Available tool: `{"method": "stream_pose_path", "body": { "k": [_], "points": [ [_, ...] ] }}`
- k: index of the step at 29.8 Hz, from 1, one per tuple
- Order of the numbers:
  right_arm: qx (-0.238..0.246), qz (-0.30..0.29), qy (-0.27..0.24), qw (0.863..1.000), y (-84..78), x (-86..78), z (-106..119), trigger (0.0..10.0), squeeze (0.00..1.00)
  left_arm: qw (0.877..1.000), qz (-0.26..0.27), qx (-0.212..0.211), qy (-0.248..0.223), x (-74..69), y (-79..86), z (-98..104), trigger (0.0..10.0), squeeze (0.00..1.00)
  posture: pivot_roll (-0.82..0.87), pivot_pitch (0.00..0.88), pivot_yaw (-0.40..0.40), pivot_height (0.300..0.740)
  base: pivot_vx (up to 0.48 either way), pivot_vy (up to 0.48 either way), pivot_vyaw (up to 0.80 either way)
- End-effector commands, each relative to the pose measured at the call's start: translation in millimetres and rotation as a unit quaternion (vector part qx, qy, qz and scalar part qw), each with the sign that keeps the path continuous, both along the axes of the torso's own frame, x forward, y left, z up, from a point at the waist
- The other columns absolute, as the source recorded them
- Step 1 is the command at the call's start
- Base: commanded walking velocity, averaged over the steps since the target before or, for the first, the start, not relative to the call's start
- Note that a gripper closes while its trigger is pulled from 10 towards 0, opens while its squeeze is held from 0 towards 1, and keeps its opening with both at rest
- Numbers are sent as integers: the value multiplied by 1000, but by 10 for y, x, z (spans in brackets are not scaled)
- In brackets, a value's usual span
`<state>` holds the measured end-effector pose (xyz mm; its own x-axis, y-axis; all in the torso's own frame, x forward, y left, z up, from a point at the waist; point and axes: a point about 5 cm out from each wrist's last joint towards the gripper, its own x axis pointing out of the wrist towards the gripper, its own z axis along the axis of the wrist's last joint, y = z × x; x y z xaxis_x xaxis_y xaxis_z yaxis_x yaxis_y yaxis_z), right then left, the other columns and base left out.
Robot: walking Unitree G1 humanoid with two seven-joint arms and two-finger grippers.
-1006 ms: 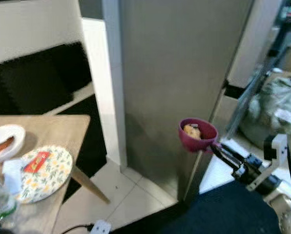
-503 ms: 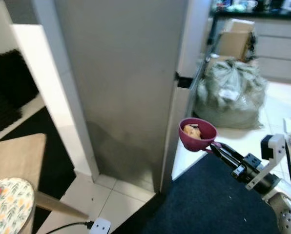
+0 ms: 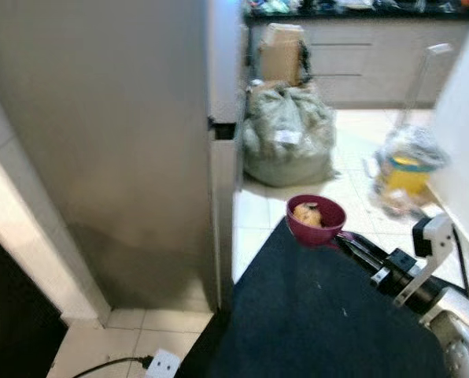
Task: Restocking fridge
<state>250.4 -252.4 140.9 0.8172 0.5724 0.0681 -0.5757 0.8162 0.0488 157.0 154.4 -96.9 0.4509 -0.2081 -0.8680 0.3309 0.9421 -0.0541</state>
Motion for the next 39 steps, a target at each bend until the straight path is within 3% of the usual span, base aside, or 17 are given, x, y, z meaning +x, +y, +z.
{"method": "stream_pose_path", "body": {
  "k": [1, 8, 31, 39],
  "points": [
    [-7, -3, -19, 1000, -13, 8, 60, 10000, 0, 1000, 1, -4, -6, 38, -5, 16, 10000, 0, -182, 0, 64, 740, 0, 0, -781],
    [-16, -5, -22, 1000, 14, 28, 36, 10000, 0, 1000, 7, -12, -11, 91, -1, 40, 10000, 0, -183, 0, 67, 740, 0, 0, -337],
    [-23, 40, -7, 999, 169, 91, 48, 10000, 0, 1000, 1, -20, -10, 113, -44, 49, 10000, 0, -189, 0, 56, 740, 0, -463, 0],
    [-20, 43, -3, 999, 179, 103, 51, 10000, 0, 1000, 0, -21, -10, 119, -50, 51, 10000, 0, -191, 0, 57, 740, 0, -464, 758]
  ]
}}
